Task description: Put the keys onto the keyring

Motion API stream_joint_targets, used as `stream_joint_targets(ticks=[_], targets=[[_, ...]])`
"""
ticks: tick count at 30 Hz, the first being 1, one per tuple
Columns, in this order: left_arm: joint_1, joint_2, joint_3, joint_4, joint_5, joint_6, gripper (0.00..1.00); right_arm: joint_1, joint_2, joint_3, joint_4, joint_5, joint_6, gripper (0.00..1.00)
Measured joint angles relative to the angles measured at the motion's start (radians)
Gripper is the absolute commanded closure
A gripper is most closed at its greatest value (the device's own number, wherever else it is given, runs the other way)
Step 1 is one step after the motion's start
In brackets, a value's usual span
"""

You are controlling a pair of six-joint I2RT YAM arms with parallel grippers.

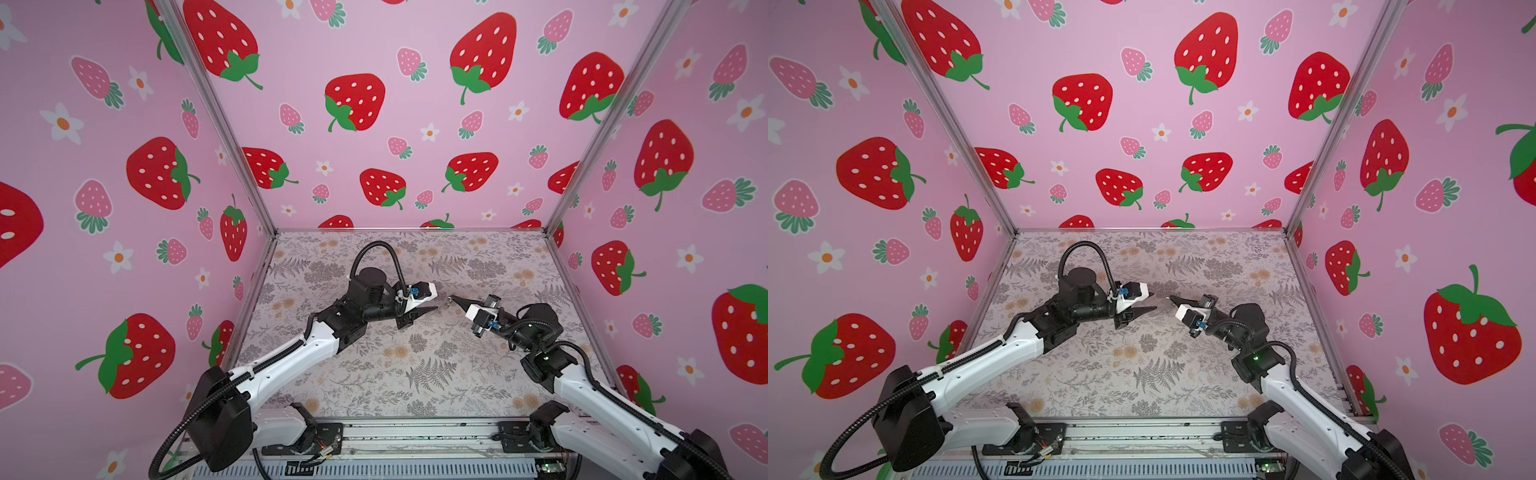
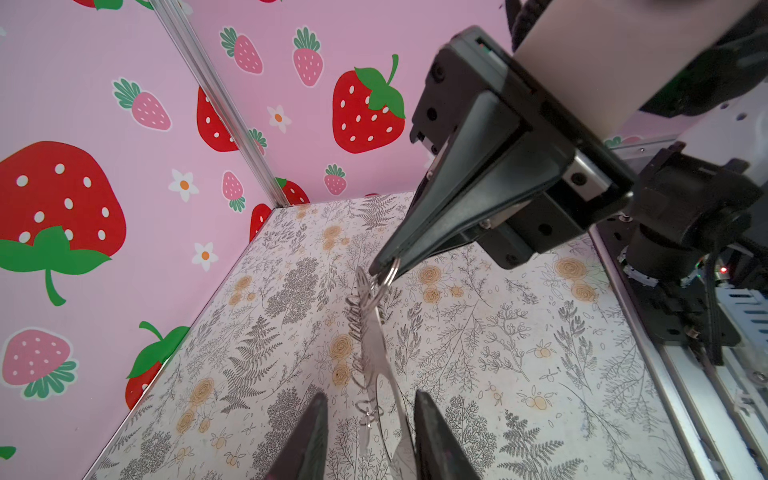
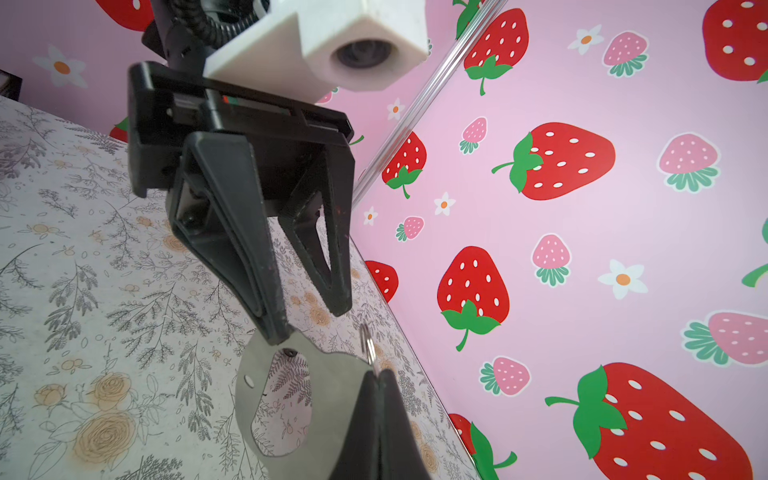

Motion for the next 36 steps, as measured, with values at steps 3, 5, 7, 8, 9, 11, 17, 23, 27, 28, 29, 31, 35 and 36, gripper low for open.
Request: stream_joint_targets(ticks=[3, 5, 7, 8, 9, 11, 17, 23, 27, 28, 29, 31, 35, 36], targets=[[-0.002, 0.002, 0.013, 0.0, 0.0, -0.001, 0.65, 0.0, 0.013, 0.0, 0.013, -0.016, 0.021, 1.0], [-0.004, 0.002, 0.021, 0.002, 0.0, -0.001, 0.65, 0.0, 0.035, 0.0, 0.032, -0.033, 0.047, 1.0], [-0.008, 0.002, 0.024, 0.006, 0.0, -0.002, 0.66, 0.0, 0.062, 0.0, 0.036, -0.054, 0.08, 1.0], [-0.01, 0.002, 0.024, 0.009, 0.0, -0.002, 0.66, 0.0, 0.077, 0.0, 0.043, -0.064, 0.098, 1.0], [-0.012, 0.002, 0.024, 0.01, 0.0, -0.003, 0.66, 0.0, 0.089, 0.0, 0.052, -0.074, 0.117, 1.0], [-0.016, 0.002, 0.024, 0.011, 0.0, -0.004, 0.67, 0.0, 0.105, -0.004, 0.083, -0.086, 0.16, 1.0], [-0.019, 0.002, 0.024, 0.015, 0.0, -0.004, 0.69, 0.0, 0.122, -0.013, 0.166, -0.113, 0.245, 1.0], [-0.02, -0.002, 0.024, 0.024, -0.003, -0.005, 0.73, -0.001, 0.126, -0.013, 0.196, -0.135, 0.287, 1.0], [-0.019, -0.01, 0.024, 0.032, -0.007, -0.012, 0.78, -0.001, 0.132, -0.013, 0.208, -0.156, 0.304, 1.0], [-0.02, -0.011, 0.024, 0.032, -0.007, -0.014, 0.79, -0.001, 0.134, -0.013, 0.209, -0.16, 0.308, 1.0], [-0.019, -0.011, 0.024, 0.032, -0.006, -0.015, 0.8, -0.001, 0.136, -0.013, 0.209, -0.164, 0.312, 1.0], [-0.02, -0.012, 0.024, 0.029, -0.002, -0.018, 0.81, -0.001, 0.139, -0.013, 0.21, -0.168, 0.315, 1.0], [-0.02, -0.012, 0.024, 0.024, 0.01, -0.016, 0.85, -0.001, 0.139, -0.013, 0.21, -0.172, 0.319, 1.0], [-0.02, -0.012, 0.024, 0.023, 0.012, -0.014, 0.87, -0.001, 0.139, -0.013, 0.21, -0.172, 0.319, 1.0]])
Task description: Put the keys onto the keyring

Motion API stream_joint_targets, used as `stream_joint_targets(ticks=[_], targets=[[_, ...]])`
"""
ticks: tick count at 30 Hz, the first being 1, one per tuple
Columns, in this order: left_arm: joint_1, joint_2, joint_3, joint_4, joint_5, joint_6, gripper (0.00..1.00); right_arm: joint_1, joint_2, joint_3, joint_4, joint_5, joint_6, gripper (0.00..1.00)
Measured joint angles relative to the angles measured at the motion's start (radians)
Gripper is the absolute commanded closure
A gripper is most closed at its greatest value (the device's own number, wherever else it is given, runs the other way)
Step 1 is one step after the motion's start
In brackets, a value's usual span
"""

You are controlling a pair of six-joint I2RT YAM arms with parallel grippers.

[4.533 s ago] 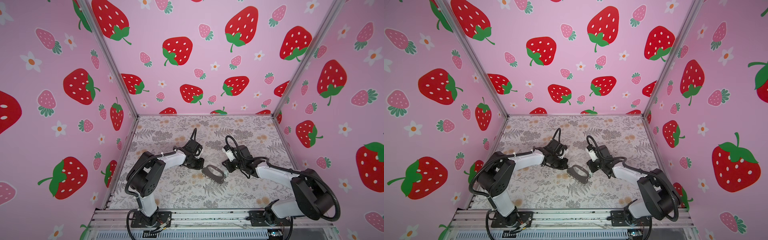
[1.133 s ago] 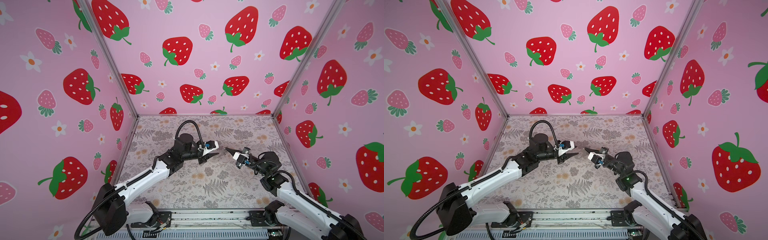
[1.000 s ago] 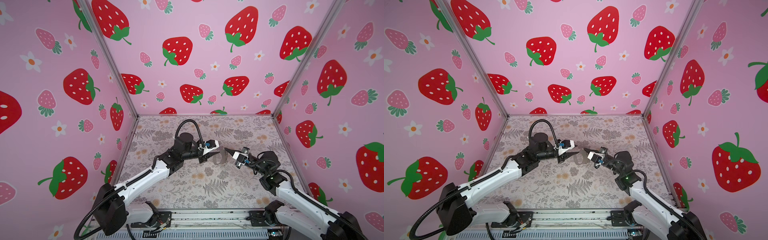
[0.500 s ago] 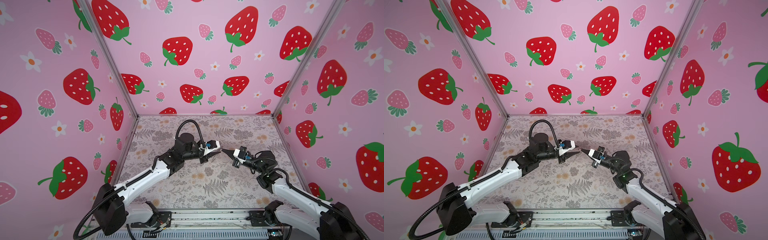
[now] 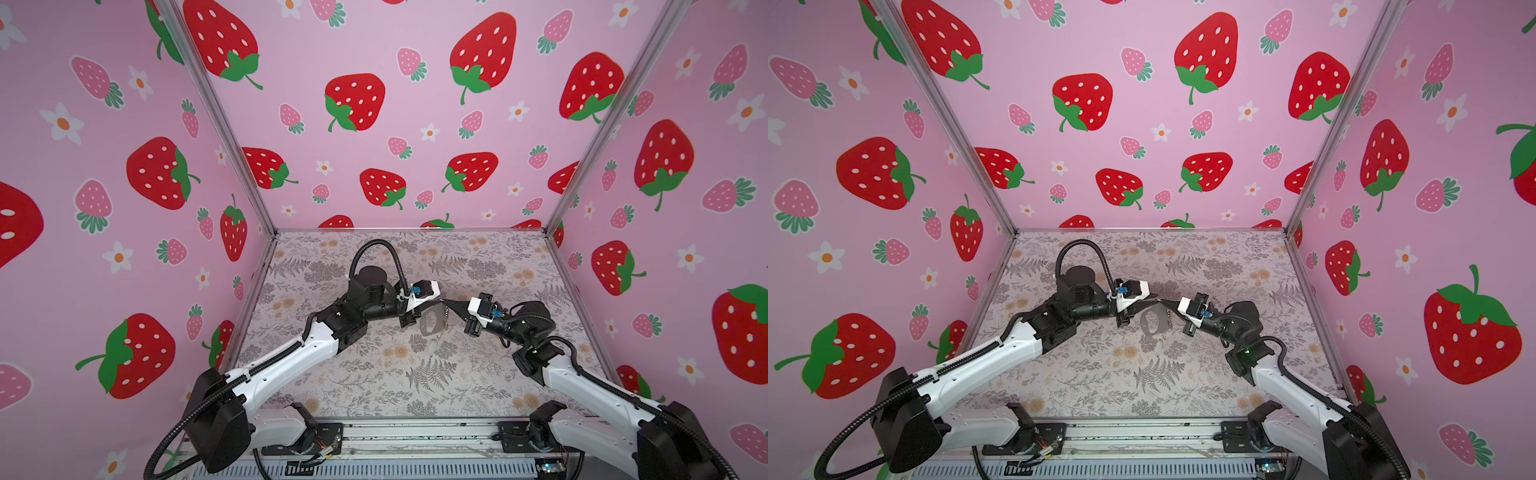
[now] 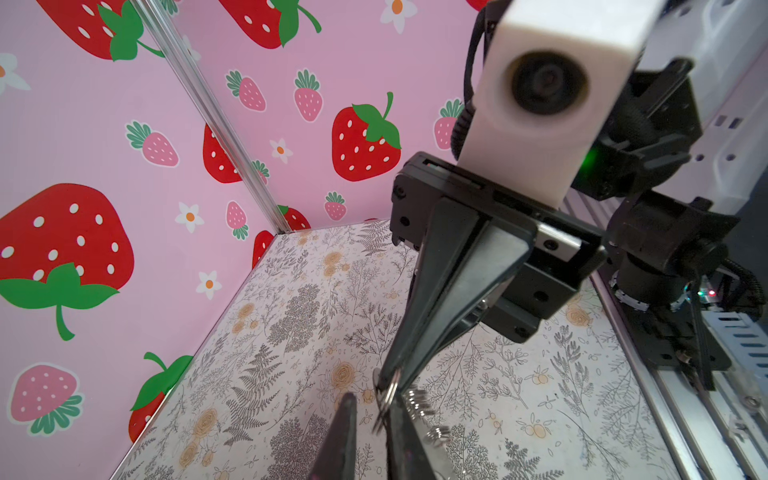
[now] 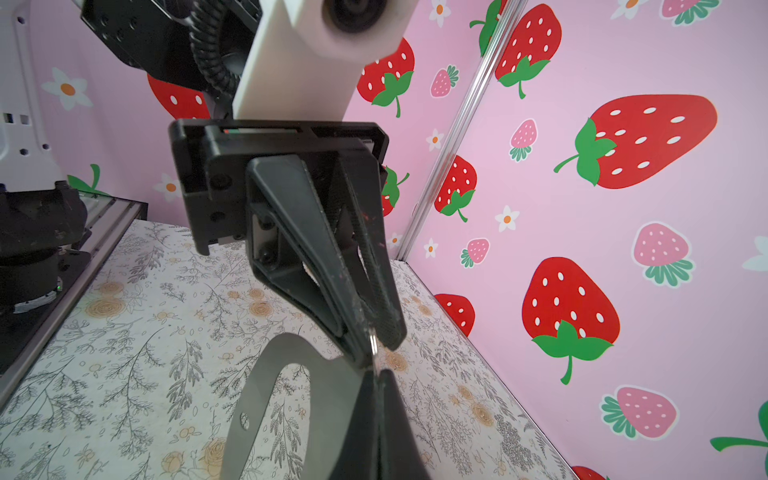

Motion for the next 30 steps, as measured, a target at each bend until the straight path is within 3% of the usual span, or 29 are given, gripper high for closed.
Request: stream_joint_targets(ticks=[6, 11, 16, 20, 30], targets=[[0.0, 0.0, 0.003, -0.023, 0.017, 0.025, 1.0, -0.003, 0.0, 0.0, -0.011, 0.0, 0.004, 1.0], [0.0, 0.002, 0.036, -0.091, 0.024, 0.057, 1.0, -0.004, 0.005, 0.009, -0.024, -0.007, 0.006, 0.99], [0.001, 0.006, 0.074, -0.161, 0.022, 0.089, 1.0, -0.004, 0.007, 0.042, -0.078, -0.002, -0.02, 0.76], [0.0, 0.031, 0.155, -0.275, 0.003, 0.137, 1.0, -0.004, 0.004, 0.077, -0.158, 0.03, -0.074, 0.68], [-0.023, 0.072, 0.341, -0.521, -0.121, 0.274, 1.0, -0.004, -0.018, 0.151, -0.348, 0.104, -0.212, 0.69]])
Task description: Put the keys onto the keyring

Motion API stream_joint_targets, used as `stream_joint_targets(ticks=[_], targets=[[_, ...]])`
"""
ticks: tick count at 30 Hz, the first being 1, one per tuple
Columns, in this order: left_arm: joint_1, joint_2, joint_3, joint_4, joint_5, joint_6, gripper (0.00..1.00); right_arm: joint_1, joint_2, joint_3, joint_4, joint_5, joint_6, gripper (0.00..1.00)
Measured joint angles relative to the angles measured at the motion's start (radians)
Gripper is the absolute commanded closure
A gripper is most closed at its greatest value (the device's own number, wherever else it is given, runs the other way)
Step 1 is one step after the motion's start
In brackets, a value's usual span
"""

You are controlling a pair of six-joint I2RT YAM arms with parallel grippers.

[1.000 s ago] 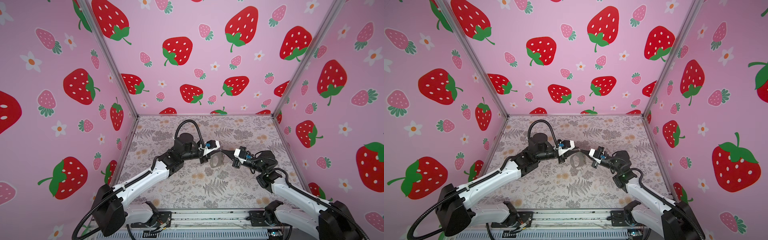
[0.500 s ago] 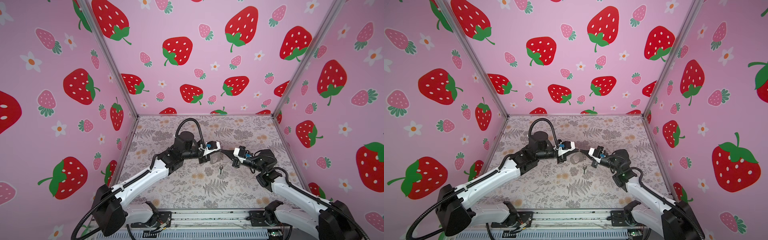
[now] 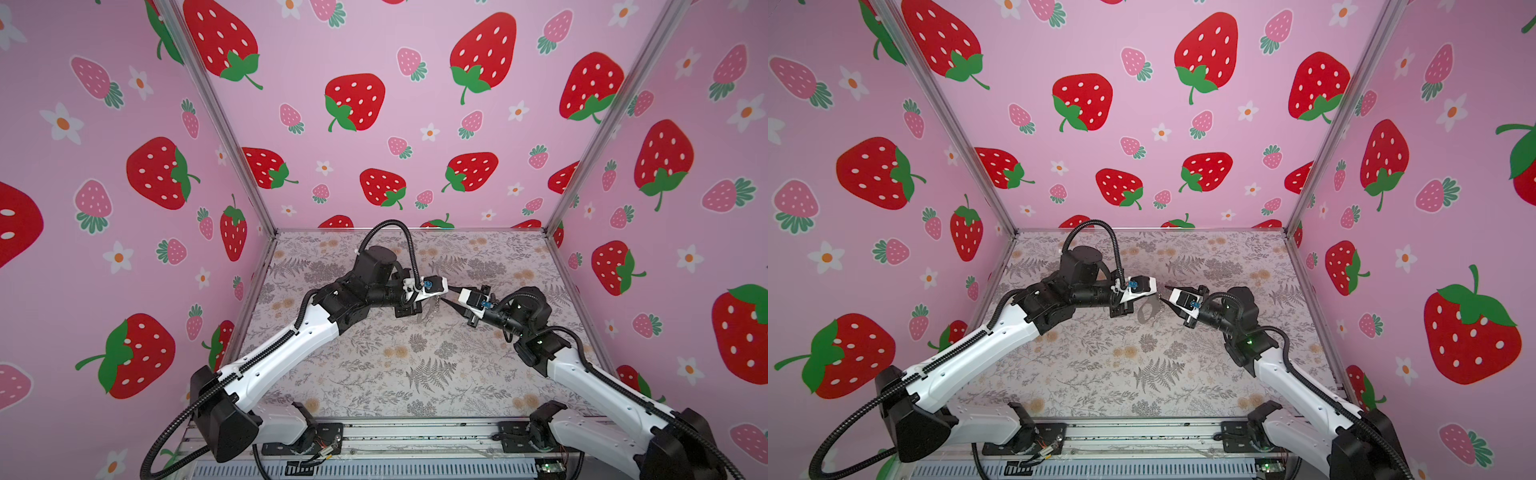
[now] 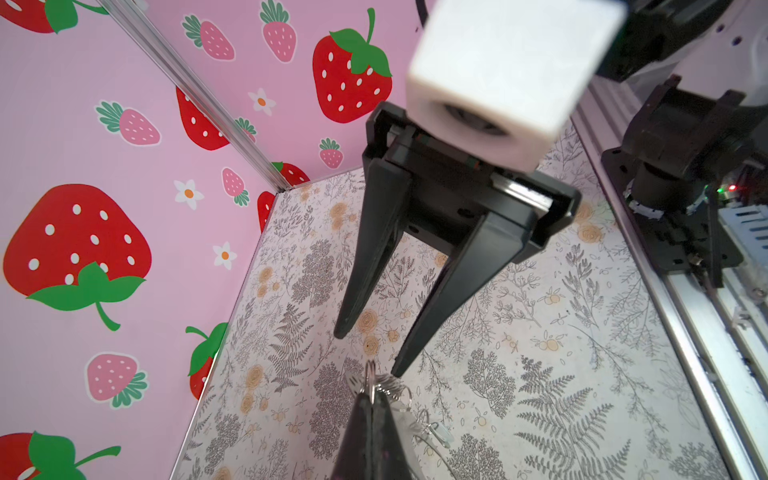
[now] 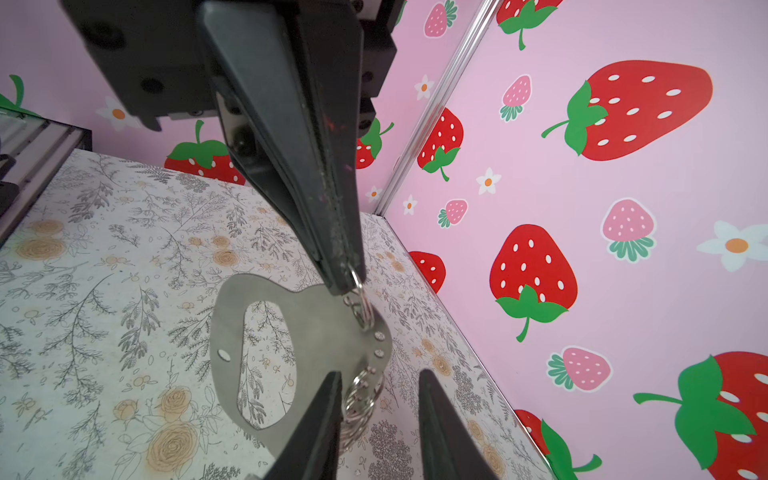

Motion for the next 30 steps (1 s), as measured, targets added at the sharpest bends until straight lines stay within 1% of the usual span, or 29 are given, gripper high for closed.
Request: stream_joint_targets(ticks=[7, 13, 19, 28, 30], targets=[[-0.029, 0.031, 0.038, -0.088, -0.071, 0.053, 1.0, 0.0, -0.003, 0.018, -0.013, -0.023, -0.003, 0.76], [-0.049, 0.036, 0.053, -0.132, -0.116, 0.075, 1.0, 0.0, 0.003, 0.031, -0.014, -0.096, 0.003, 0.79], [-0.061, 0.037, 0.068, -0.169, -0.148, 0.082, 1.0, -0.002, 0.023, 0.035, -0.021, -0.134, 0.011, 0.8], [-0.069, 0.042, 0.091, -0.177, -0.194, 0.092, 1.0, -0.002, 0.023, 0.035, -0.068, -0.134, -0.016, 0.8], [-0.072, 0.043, 0.097, -0.179, -0.199, 0.096, 1.0, -0.002, 0.023, 0.035, -0.081, -0.134, -0.023, 0.81]])
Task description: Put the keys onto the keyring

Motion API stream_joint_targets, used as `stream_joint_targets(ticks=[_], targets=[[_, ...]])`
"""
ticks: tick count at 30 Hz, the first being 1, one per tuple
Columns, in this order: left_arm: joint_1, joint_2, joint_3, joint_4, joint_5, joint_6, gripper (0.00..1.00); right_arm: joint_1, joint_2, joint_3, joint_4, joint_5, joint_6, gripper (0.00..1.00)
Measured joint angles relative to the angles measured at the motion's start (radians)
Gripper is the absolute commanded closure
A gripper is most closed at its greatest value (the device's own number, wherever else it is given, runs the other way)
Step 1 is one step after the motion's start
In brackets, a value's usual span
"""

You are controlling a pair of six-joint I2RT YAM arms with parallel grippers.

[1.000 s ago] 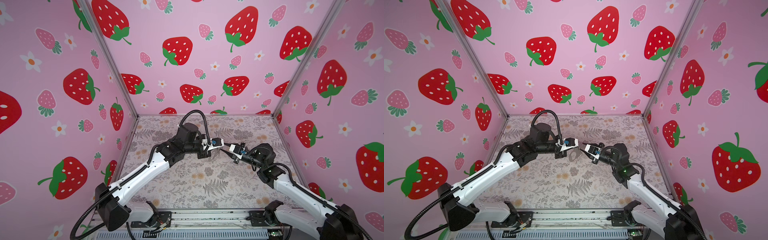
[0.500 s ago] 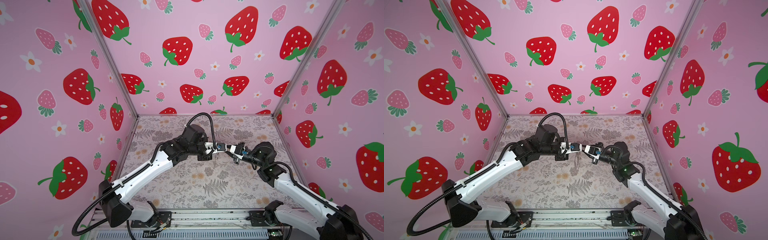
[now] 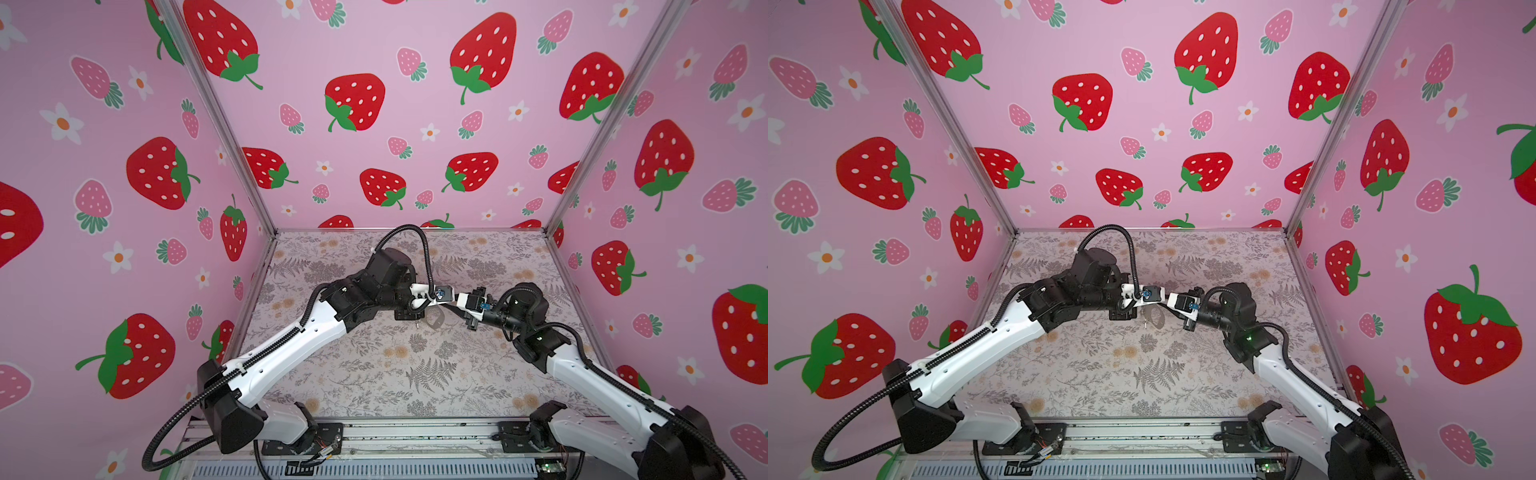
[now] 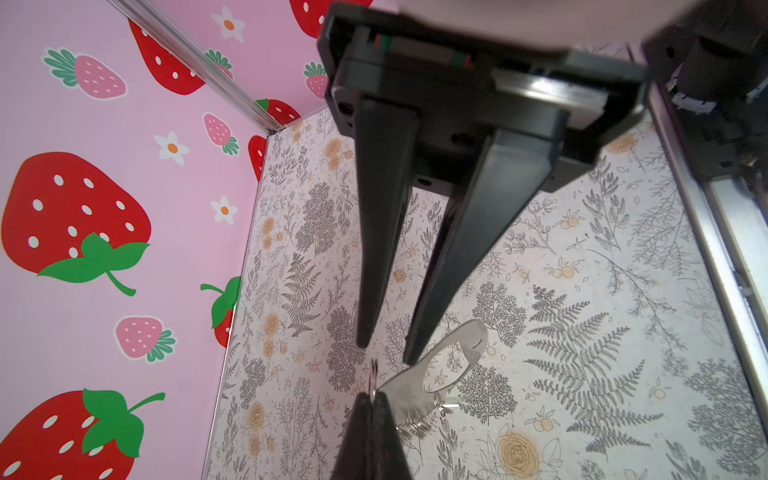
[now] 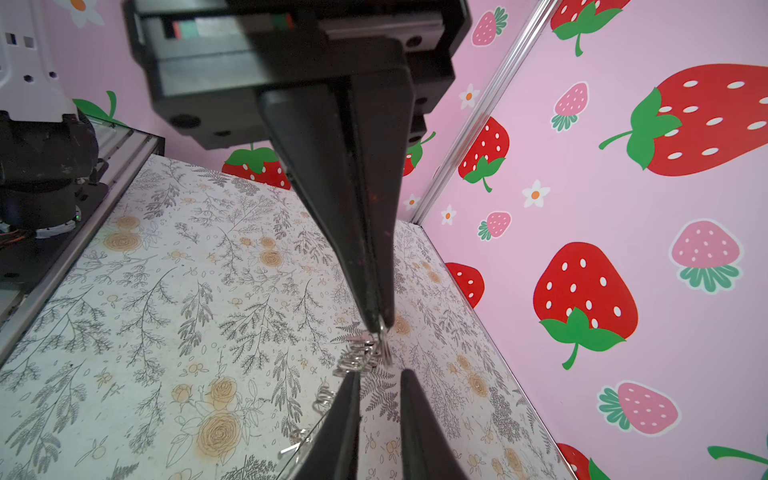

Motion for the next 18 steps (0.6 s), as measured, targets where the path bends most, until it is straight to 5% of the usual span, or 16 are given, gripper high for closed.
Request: stream_joint_targets(ticks=[18], targets=[[-0.03, 0.011, 0.015, -0.035, -0.032, 0.026, 1.0, 0.0, 0.023, 0.009, 0.007, -0.017, 0.025, 0.9]])
